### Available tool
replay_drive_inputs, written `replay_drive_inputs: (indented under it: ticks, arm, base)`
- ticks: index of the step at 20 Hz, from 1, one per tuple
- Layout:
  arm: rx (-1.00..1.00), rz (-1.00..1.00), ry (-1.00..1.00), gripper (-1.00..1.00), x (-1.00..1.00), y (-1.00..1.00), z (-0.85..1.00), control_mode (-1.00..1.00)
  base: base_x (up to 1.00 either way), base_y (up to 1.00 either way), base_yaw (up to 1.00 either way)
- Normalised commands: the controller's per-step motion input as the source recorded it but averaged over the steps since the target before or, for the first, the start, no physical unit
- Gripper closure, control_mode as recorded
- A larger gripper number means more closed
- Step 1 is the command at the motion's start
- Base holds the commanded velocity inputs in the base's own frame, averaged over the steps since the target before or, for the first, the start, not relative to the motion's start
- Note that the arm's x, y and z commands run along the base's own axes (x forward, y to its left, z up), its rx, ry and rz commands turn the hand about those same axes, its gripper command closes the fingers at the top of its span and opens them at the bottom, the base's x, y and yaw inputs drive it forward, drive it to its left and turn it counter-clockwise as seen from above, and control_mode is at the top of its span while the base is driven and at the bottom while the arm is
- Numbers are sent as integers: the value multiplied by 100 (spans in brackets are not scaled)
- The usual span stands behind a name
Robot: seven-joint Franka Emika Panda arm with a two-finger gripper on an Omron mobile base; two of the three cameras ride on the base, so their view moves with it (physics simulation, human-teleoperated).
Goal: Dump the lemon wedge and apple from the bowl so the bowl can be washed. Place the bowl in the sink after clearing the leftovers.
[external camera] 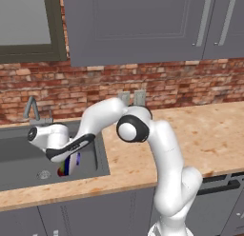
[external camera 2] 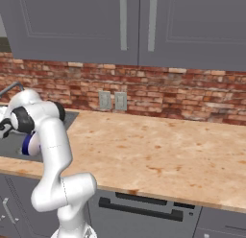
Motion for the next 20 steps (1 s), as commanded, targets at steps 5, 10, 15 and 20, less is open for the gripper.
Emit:
replay_drive_inputs:
  ticks: [5,10,15,20]
  arm:
    - [-7,2,-21,100,0,1,15,-100]
    - [-17,6,-22,100,0,-5,10,-100]
    - [-7,0,-4,100,5,1,18,-100]
    - [-11,0,0,100,3,-2,0,-100]
  base:
    - [0,0,0]
    - [0,0,0]
    - [0,0,0]
    - [0,0,0]
